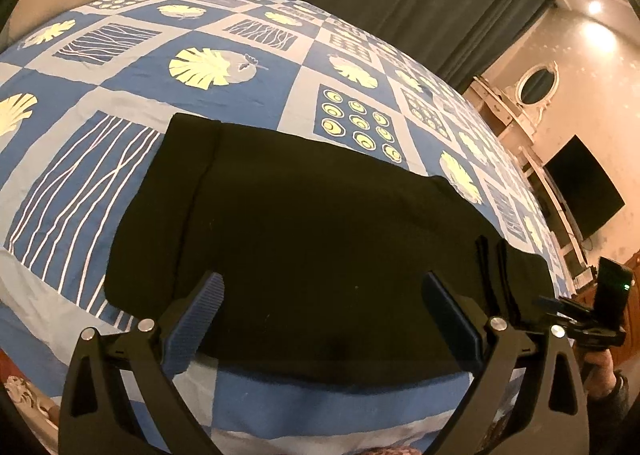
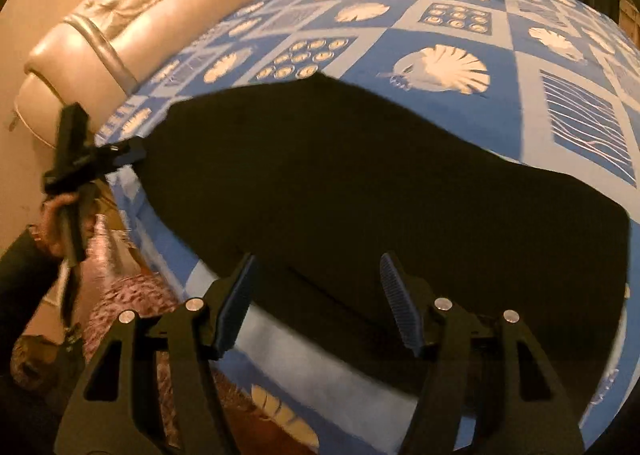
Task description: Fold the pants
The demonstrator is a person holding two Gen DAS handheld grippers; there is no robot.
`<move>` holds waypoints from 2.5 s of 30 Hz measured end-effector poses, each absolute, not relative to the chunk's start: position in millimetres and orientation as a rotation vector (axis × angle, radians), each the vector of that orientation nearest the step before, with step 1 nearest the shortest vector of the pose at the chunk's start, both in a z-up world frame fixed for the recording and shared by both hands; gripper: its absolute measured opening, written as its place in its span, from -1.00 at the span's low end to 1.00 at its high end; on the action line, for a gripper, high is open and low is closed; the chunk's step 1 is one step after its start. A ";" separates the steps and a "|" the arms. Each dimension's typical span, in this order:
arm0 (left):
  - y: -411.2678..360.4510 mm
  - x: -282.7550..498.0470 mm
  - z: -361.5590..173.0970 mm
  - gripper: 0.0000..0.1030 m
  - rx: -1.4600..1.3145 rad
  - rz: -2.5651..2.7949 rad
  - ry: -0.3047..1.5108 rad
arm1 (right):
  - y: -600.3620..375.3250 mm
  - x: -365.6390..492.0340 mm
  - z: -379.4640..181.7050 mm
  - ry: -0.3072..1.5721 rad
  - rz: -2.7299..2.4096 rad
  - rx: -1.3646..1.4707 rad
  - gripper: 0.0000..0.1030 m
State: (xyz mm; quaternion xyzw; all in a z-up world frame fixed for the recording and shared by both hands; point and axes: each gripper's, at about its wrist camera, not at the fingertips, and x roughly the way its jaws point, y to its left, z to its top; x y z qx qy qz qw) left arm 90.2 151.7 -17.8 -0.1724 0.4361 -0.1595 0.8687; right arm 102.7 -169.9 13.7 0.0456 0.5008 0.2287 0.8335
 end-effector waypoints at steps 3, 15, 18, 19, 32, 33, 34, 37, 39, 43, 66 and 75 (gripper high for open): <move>158.0 88.8 -19.8 0.91 -0.367 -0.339 0.908 | -147.7 107.6 6.5 1.076 0.483 0.076 0.20; 182.2 88.2 -19.1 0.91 -0.440 -0.345 0.870 | -149.1 112.7 -10.0 1.119 0.409 0.084 -0.30; 186.0 88.4 -18.8 0.91 -0.455 -0.341 0.869 | -148.4 112.2 -8.5 1.121 0.408 0.098 -0.56; 187.0 88.1 -18.0 0.91 -0.456 -0.341 0.866 | -148.2 112.3 -7.1 1.123 0.422 0.122 -0.62; 220.4 90.2 -14.0 0.91 -0.515 -0.321 0.824 | -122.6 119.9 9.5 1.098 0.514 0.225 -0.78; 223.5 90.7 -16.0 0.91 -0.528 -0.318 0.825 | -117.3 121.2 6.3 1.109 0.524 0.225 -0.78; 226.3 91.4 -17.9 0.91 -0.538 -0.318 0.825 | -114.2 121.9 3.3 1.116 0.526 0.220 -0.78; 233.1 92.5 -21.9 0.91 -0.562 -0.327 0.825 | -109.5 123.1 -7.7 1.137 0.521 0.224 -0.76; 239.6 96.1 -23.6 0.91 -0.579 -0.347 0.827 | -114.5 123.2 -8.8 1.137 0.533 0.276 -0.63; 259.2 103.2 -23.4 0.91 -0.639 -0.401 0.798 | -125.8 114.7 5.5 1.084 0.576 0.354 -0.09; 243.1 174.7 -57.0 0.89 -0.753 -0.669 1.000 | -117.9 94.1 1.8 1.097 0.661 0.520 0.58; 241.4 174.5 -85.4 -0.54 -0.942 -0.708 1.104 | -129.8 94.9 -1.5 1.087 0.633 0.592 0.64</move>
